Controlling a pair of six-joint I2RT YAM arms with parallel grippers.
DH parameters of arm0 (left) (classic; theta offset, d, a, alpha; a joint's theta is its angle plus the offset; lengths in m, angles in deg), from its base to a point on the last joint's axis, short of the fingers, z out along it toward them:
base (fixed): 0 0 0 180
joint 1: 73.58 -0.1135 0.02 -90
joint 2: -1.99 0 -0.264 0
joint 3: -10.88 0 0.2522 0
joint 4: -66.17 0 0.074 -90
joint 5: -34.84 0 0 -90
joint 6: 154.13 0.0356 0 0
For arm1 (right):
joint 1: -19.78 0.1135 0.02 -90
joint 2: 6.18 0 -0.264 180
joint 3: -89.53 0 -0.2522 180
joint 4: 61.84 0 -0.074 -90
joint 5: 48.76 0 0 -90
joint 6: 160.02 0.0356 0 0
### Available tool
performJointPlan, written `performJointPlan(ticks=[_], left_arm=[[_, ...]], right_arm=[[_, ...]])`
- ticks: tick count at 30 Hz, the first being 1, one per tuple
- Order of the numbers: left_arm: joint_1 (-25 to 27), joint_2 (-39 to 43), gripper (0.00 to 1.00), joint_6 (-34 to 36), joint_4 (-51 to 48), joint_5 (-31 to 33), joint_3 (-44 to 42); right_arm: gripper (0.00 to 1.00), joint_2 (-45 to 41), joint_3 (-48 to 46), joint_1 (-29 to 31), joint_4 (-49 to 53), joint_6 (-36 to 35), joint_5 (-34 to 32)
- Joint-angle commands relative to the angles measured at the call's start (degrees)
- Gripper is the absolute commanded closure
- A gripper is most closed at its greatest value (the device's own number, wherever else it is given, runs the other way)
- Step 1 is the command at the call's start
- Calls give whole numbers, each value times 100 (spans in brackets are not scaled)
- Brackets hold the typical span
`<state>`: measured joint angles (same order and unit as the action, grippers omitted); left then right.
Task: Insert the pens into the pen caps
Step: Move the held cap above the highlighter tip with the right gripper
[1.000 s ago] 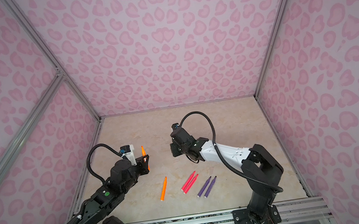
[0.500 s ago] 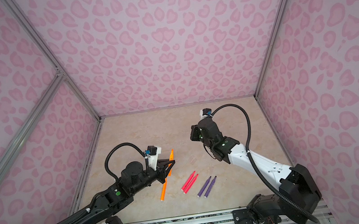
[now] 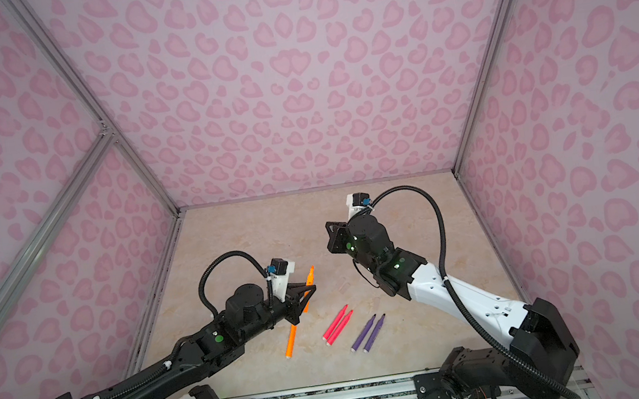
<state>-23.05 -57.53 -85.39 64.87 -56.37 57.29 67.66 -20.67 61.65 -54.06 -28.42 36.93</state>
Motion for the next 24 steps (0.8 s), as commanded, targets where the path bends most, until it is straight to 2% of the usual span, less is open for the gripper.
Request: performJointPlan(ticks=[1,8,24], left_arm=[[-24,85,96,-157,133,624,-61],[-69,59,96,-230,115,646,-62],[-86,170,96,-230,85,693,-73]], right_arm=[[100,64,11,326,-404,117,-135],[100,16,-73,878,-639,135,-542],[100,347,-230,1048,-1044,463,-560]])
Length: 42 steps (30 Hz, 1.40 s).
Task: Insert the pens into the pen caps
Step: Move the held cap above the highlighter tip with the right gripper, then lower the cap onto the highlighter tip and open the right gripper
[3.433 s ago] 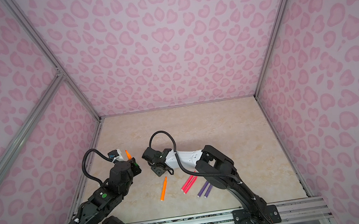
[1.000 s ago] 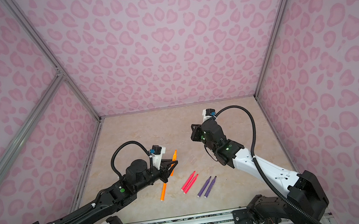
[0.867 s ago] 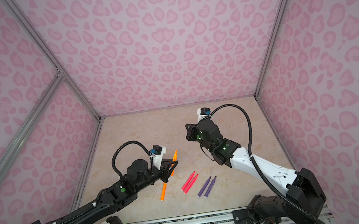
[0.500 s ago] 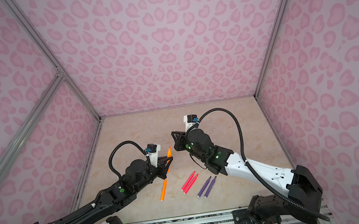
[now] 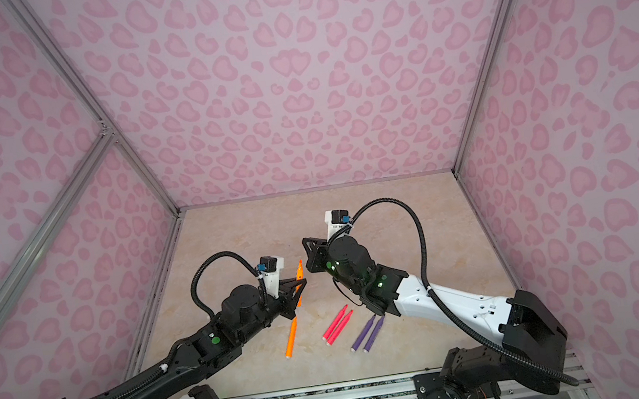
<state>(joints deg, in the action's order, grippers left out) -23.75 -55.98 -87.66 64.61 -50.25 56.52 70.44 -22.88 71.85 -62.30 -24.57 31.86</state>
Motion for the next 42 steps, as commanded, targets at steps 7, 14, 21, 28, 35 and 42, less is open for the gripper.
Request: performJointPlan(ticks=[7,14,21,28,35,42], left_arm=[[-33,-1,96,-18,38,164,38],[-47,-8,96,-25,4,198,53],[-60,-3,96,-38,-31,239,59],[-55,-26,96,-43,-46,247,81],[-78,14,96,-64,-76,344,56],[-87,39,96,-75,-88,379,51]], right_arm=[[100,237,99,220,-125,34,-272],[100,364,186,384,7,-28,-530],[100,422,215,505,112,-113,-777],[100,527,348,565,236,-151,-817],[100,500,230,749,185,-131,-1018],[100,682,277,869,202,-141,-1010]])
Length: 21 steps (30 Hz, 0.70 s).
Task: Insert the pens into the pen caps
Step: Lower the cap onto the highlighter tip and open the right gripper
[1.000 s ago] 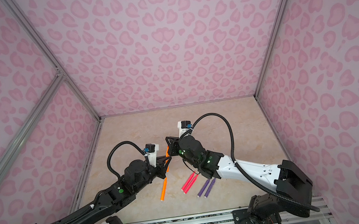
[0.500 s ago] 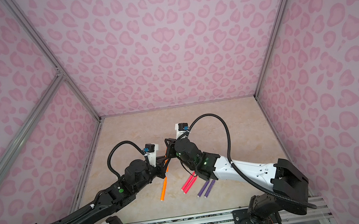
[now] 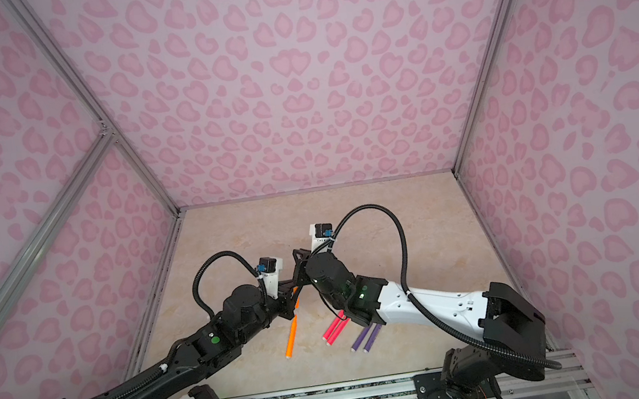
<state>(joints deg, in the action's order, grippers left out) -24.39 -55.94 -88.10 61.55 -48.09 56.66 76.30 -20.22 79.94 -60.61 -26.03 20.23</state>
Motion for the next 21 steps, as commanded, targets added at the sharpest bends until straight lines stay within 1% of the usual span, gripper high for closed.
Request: performJointPlan(ticks=[1,7,13,14,17,21], left_arm=[[-23,41,96,-29,219,163,41],[-31,96,96,-27,220,171,9],[-41,115,96,-81,210,365,9],[-41,110,96,-103,48,436,23],[-58,94,96,-143,-96,642,46],[-100,11,96,-183,-152,661,86]], right_arm=[[100,131,40,78,52,-8,167],[100,254,183,75,241,-40,38],[100,199,118,75,235,-39,41],[100,199,110,84,238,-39,40],[100,194,101,87,247,-39,71],[100,158,81,83,178,-81,223]])
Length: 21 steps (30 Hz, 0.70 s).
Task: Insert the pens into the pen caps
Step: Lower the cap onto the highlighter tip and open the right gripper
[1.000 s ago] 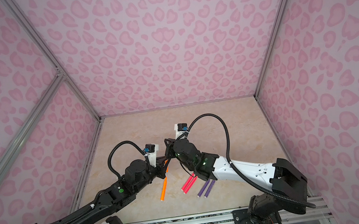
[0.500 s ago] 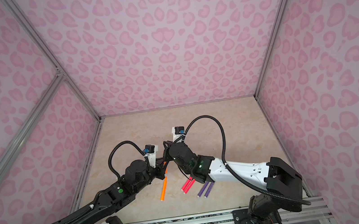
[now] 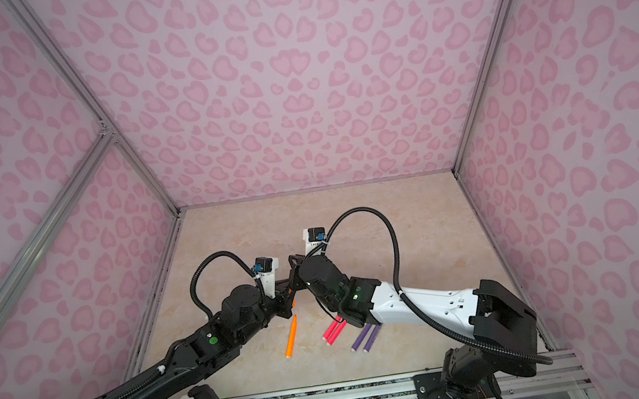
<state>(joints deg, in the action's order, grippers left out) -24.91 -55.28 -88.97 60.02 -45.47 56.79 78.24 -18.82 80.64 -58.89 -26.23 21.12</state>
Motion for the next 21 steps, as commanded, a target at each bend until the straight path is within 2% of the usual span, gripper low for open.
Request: performJointPlan(ticks=[1,8,14,21], left_arm=[[-49,-67,96,-100,-3,383,78],[-57,-7,96,-91,-8,443,55],[-81,-12,96,-148,-82,575,60],[-293,-2,96,-321,-115,371,38]], right_arm=[[100,-58,-86,14,-42,-67,168],[100,-77,-159,33,-73,-12,363],[100,-7,-286,174,-120,57,254],[100,-182,-845,180,-839,51,577]])
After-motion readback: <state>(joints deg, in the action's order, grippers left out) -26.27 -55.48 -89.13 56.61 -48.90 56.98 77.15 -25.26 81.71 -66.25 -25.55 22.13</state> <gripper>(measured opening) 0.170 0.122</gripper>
